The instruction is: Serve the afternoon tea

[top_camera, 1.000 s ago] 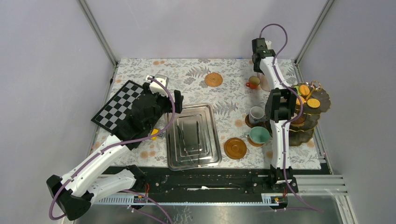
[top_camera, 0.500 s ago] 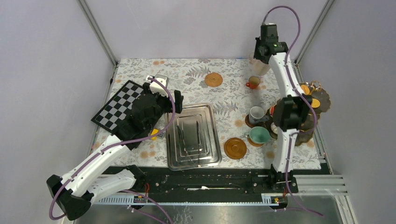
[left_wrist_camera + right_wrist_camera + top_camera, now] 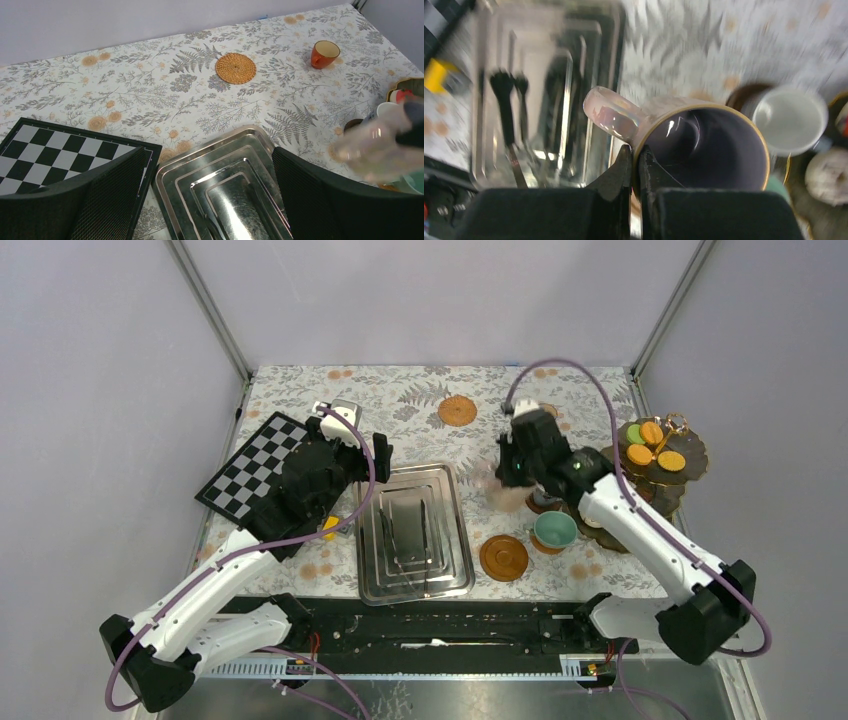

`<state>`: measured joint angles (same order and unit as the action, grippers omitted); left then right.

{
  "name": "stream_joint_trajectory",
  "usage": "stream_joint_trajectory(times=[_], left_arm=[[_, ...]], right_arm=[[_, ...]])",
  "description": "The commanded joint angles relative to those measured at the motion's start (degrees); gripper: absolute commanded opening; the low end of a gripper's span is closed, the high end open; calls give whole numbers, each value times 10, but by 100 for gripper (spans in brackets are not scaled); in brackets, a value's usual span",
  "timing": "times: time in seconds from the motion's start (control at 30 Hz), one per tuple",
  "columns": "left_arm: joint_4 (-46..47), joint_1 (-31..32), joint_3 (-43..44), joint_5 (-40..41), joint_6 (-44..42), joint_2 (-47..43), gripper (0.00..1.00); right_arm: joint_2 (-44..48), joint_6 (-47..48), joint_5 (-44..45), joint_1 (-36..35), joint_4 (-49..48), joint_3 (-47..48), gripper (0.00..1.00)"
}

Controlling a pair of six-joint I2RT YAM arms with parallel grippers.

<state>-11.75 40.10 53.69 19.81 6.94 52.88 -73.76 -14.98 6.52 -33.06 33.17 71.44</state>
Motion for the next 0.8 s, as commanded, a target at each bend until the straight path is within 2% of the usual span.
stream_joint_trajectory(times=[0.0, 0.17, 0.3, 0.53, 0.77], left_arm=[[35, -2, -4, 7, -3, -7, 99], [34, -2, -5, 9, -3, -7, 99], [33, -2, -6, 11, -2, -5, 99], [31, -2, -7, 14, -3, -2, 99], [31, -2, -7, 13, -3, 0, 99]], right_arm=[[85, -76, -16, -47, 4, -83, 0], [119, -124, 17, -134, 25, -144, 0], [116, -141, 86, -203, 27, -141, 0], [87, -157, 179, -251, 53, -143, 0], [76, -176, 192, -268, 47, -157, 0]])
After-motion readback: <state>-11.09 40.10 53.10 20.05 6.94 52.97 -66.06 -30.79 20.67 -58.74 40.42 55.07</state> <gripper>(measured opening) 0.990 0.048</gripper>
